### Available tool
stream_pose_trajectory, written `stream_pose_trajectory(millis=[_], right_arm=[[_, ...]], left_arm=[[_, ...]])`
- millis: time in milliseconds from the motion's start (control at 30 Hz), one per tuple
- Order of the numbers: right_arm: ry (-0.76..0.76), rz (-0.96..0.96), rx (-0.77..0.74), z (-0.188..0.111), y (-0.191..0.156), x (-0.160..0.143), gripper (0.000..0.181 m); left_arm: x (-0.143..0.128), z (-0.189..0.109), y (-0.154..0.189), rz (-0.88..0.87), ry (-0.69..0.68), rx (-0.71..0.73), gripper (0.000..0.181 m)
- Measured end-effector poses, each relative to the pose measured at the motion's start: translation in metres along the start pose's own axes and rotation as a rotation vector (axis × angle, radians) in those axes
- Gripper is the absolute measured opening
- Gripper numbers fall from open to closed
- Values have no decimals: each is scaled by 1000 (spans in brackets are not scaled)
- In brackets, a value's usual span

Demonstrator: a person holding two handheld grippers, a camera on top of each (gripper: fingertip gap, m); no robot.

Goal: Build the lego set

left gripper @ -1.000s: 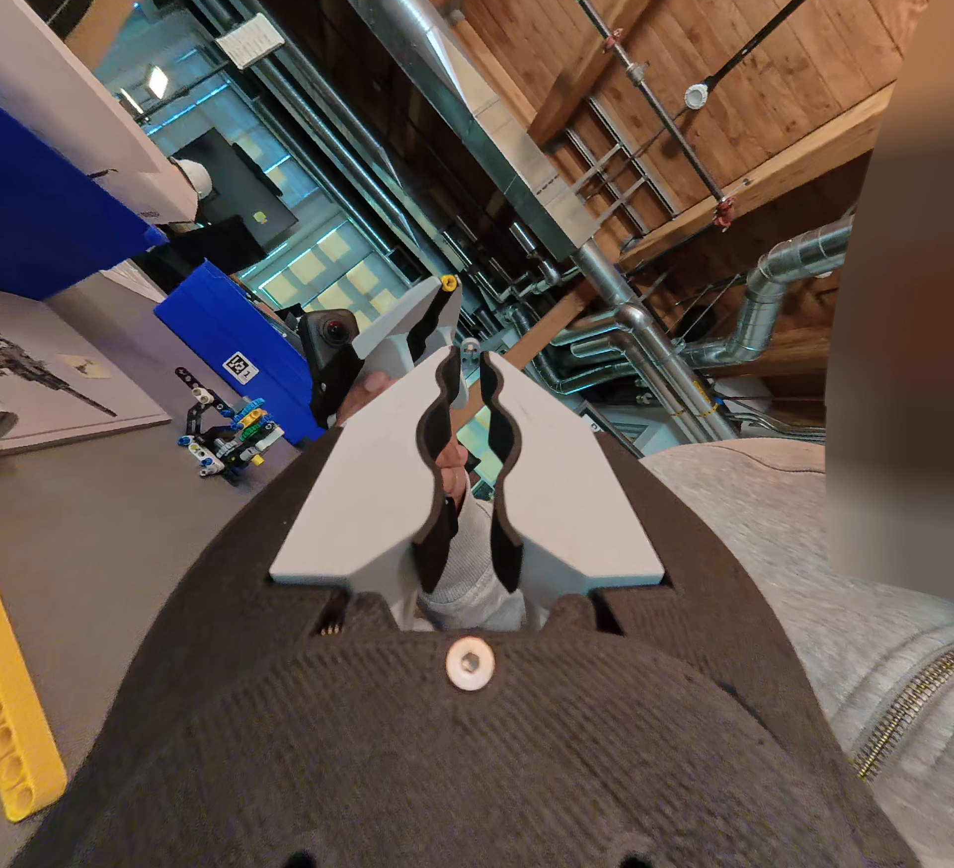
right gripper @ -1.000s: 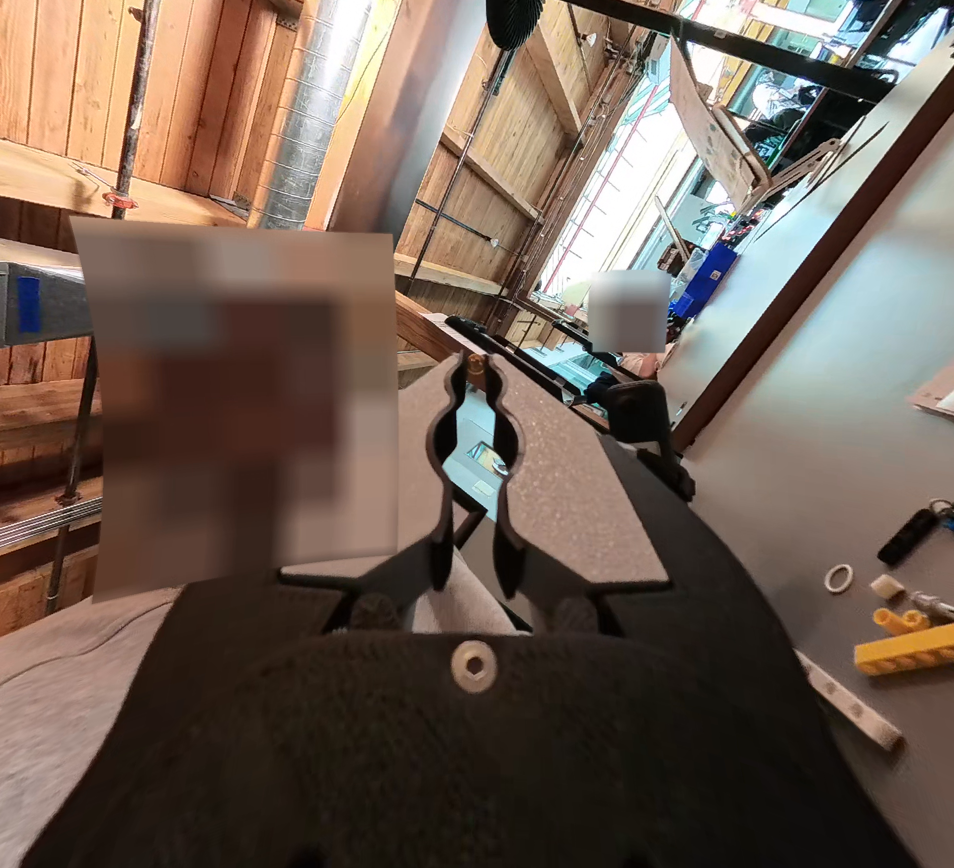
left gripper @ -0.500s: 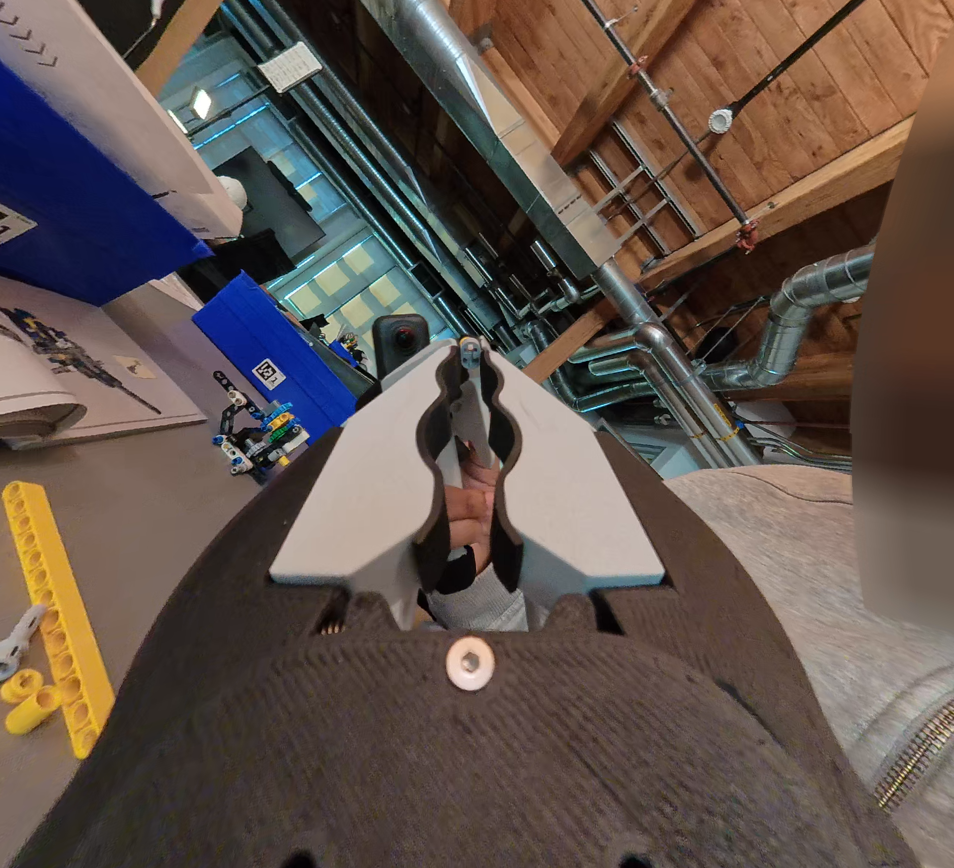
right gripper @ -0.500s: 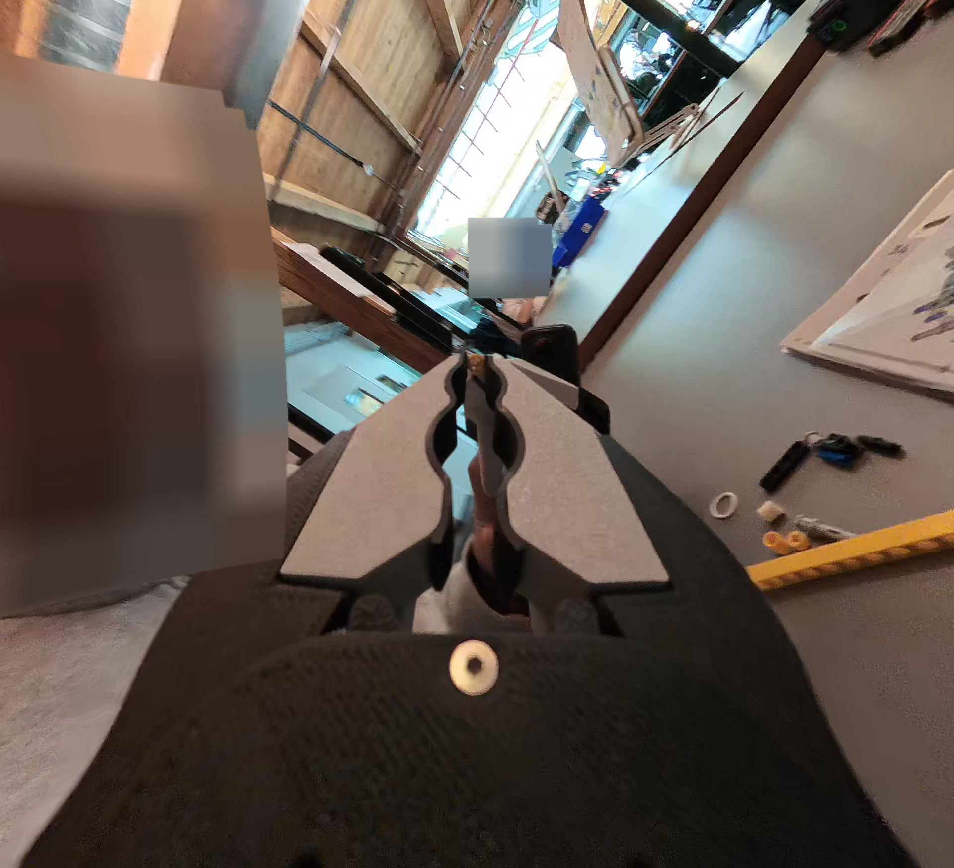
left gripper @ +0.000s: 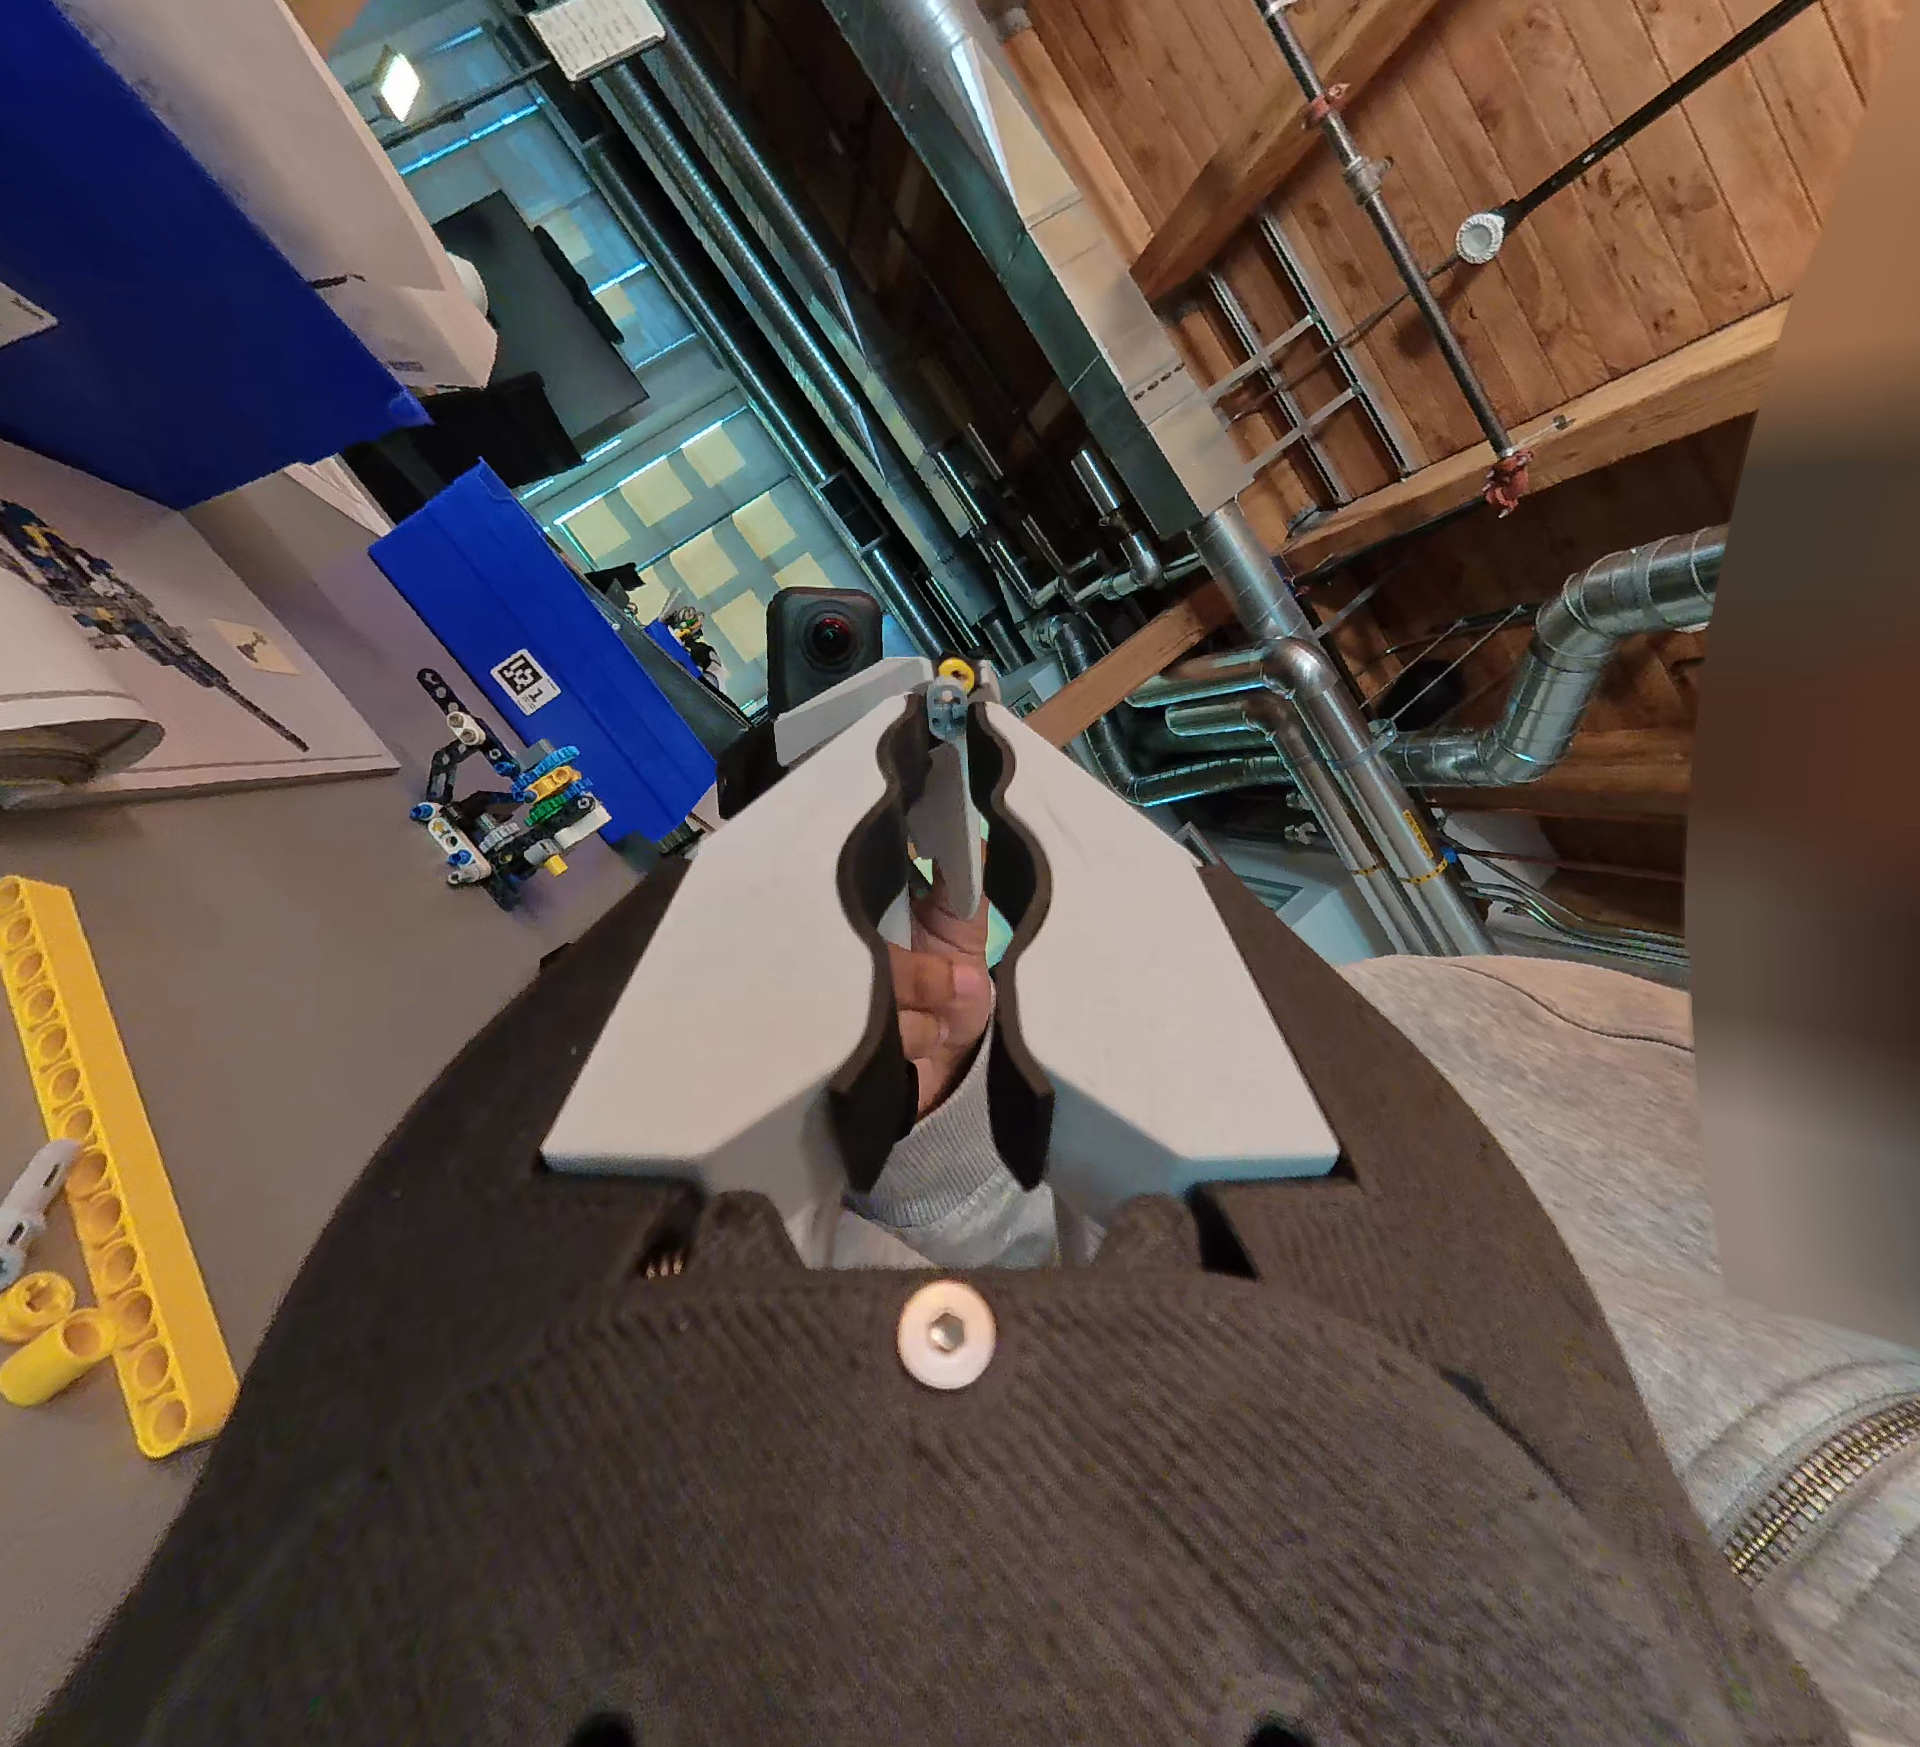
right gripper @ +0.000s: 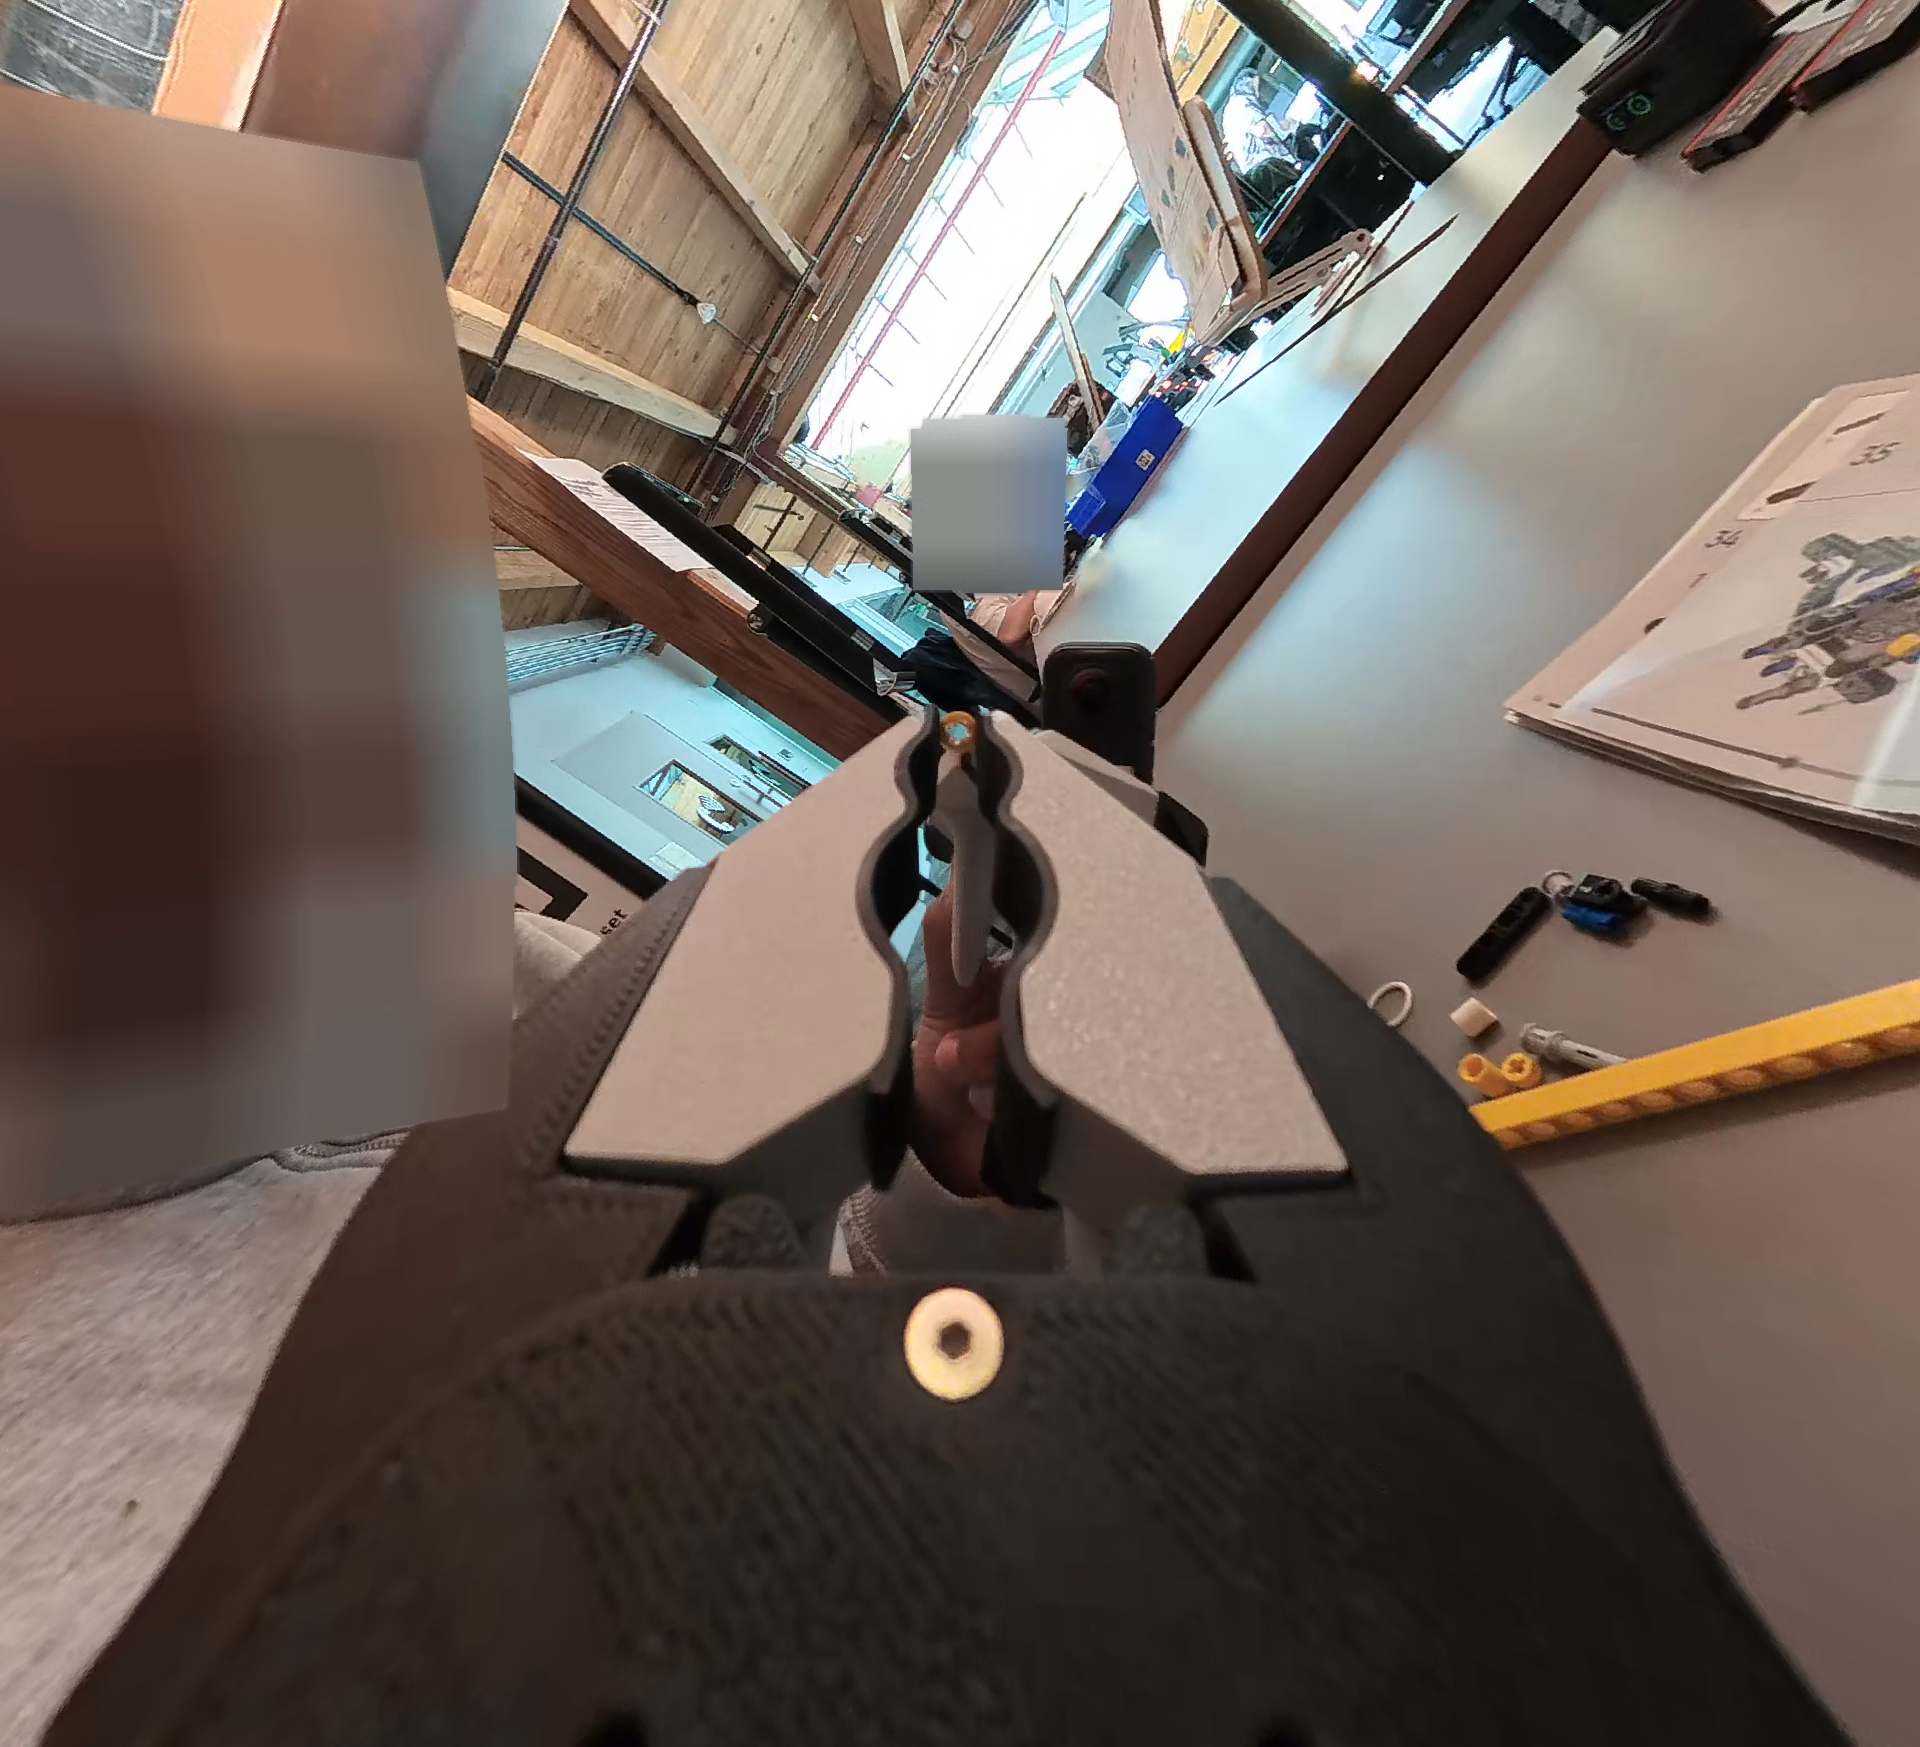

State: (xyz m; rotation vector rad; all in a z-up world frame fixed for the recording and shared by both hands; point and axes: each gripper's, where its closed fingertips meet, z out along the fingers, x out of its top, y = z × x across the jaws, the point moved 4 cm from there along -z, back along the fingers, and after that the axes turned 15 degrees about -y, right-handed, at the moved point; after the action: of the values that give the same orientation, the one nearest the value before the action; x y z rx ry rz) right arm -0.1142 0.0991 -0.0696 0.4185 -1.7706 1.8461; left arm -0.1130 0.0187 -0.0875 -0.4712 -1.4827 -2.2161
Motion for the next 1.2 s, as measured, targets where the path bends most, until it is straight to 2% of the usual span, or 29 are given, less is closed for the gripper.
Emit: stream_pose_trajectory(millis=[567, 1200], right_arm=[[-23, -14, -40, -1, 4, -3, 5], [-124, -174, -161, -1, -1, -4, 5]], left_arm=[[-2, 2, -2, -2, -23, 30, 5], [-3, 3, 1, 57, -71, 74, 4]])
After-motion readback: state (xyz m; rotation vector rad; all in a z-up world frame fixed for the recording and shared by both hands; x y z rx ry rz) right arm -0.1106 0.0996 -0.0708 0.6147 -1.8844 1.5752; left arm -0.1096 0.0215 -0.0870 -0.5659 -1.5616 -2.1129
